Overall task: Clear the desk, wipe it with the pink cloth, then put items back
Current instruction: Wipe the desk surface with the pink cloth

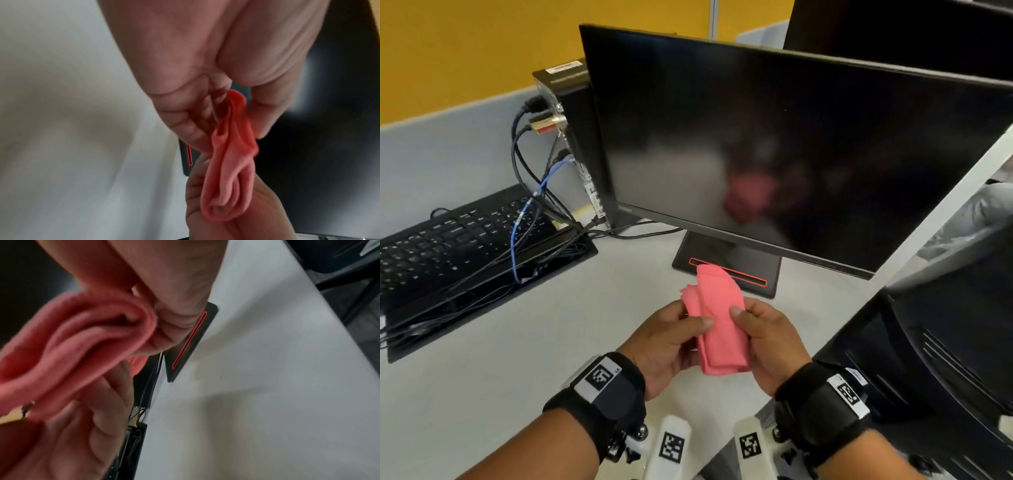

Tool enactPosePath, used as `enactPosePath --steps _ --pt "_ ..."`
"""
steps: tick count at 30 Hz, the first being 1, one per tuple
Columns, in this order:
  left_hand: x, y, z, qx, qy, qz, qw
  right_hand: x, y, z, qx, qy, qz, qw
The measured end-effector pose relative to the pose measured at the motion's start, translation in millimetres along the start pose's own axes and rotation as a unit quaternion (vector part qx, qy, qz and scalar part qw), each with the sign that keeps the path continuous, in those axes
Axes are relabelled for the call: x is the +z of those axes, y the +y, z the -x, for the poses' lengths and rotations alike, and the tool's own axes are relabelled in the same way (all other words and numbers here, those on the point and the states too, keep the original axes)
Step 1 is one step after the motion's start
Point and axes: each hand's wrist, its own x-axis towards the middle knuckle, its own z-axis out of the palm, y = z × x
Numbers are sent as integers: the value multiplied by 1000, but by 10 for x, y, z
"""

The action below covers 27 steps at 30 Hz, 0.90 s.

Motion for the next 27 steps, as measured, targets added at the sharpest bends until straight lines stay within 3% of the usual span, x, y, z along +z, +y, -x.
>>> enactPosePath --steps 3,5,9,11,14,17,21,24,27 --pt "2 53 35 20 -13 10 1000 121 -48 0 -12 49 45 998" --pt "-2 81 55 28 -9 27 999 149 -104 39 -35 37 77 996" --pt "-14 139 67 49 4 62 997 157 -221 151 -59 -181 120 974" --pt "10 155 79 58 -1 38 998 170 -197 176 -72 -222 99 967" --pt "71 170 115 84 -5 2 996 223 -155 177 -66 -186 43 979" --pt "43 189 140 90 56 10 994 233 -144 110 -21 -136 -50 989" --pt "-156 132 248 18 154 -7 988 326 -237 -39 10 -60 -186 981" --pt "-407 64 368 -46 228 -103 967 436 -316 -145 2 -68 -141 988" --pt "-747 150 431 -51 290 -277 915 583 -328 -303 -31 -29 66 997"
